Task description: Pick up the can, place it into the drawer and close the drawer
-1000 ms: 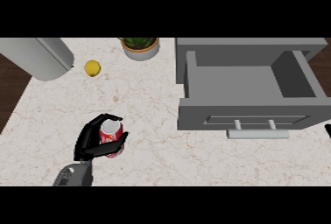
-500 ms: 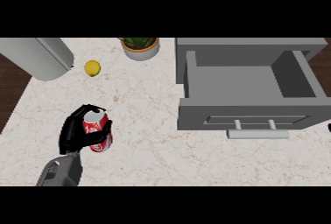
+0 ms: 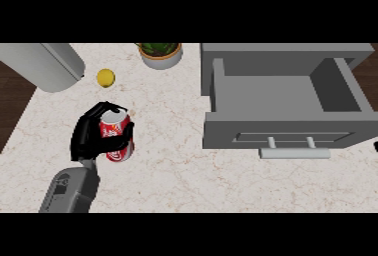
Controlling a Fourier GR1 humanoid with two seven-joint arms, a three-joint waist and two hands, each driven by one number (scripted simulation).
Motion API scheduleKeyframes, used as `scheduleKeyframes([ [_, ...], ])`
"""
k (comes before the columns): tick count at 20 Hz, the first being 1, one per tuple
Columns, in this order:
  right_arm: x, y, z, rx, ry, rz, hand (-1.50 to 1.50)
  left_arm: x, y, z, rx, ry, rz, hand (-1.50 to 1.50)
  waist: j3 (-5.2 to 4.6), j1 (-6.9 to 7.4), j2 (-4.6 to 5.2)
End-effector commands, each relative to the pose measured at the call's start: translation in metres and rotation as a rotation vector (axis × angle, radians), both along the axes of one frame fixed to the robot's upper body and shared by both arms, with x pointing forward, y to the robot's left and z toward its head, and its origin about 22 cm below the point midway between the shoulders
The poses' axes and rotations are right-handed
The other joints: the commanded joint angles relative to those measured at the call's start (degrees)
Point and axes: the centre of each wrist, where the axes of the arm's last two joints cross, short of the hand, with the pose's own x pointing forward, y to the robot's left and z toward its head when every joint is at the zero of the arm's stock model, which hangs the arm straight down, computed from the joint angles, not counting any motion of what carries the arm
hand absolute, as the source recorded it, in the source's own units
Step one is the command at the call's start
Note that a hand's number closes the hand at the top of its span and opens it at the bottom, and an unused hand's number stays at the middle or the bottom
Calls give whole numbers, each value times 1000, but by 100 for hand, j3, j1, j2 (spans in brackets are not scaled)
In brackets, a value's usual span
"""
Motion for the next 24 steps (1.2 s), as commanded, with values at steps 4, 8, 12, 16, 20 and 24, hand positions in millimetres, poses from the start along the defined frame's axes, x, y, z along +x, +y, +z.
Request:
scheduleKeyframes([
  [4,-9,-10,-1,6,1,1,-150,8,-57,53,47,-74,-84,150,2,-9,-7],
  [8,-11,3,4,3,-19,-8,-150,34,-75,100,59,-104,-93,150,0,-32,0],
  [12,-10,13,0,7,-9,-16,-150,37,-107,130,62,-86,-134,150,0,-39,-2],
  [16,-16,-9,-1,-6,-8,-21,-150,46,-120,174,89,-111,-159,150,1,-45,-4],
  [20,0,6,4,-10,-17,-14,-150,52,-162,192,127,-148,-186,150,-1,-45,7],
  [24,-7,-9,-6,8,-15,-19,-150,65,-187,207,121,-164,-183,150,1,-110,14],
])
